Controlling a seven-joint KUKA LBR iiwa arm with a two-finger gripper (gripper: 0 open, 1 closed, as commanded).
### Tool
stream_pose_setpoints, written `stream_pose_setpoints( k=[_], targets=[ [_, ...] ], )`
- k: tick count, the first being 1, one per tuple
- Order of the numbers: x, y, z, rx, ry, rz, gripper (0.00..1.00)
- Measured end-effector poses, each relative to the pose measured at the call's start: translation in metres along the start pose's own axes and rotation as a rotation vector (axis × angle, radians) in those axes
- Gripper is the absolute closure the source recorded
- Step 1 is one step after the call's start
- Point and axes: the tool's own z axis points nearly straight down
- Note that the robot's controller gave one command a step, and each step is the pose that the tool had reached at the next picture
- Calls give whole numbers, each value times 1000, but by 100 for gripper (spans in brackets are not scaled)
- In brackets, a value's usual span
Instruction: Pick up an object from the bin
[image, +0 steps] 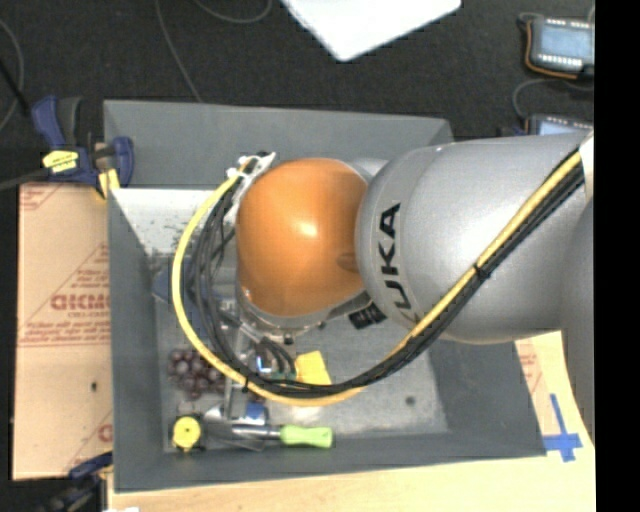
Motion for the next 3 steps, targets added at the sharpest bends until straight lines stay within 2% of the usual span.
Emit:
stream_pose_setpoints(
  k=[1, 2, 3],
  targets=[
    [-2, -1, -18, -1, -3, 4, 0],
    [-22, 9, -44, -5, -15, -103, 0],
    [-28, 15, -2, -3, -12, -242, 0]
  ],
)
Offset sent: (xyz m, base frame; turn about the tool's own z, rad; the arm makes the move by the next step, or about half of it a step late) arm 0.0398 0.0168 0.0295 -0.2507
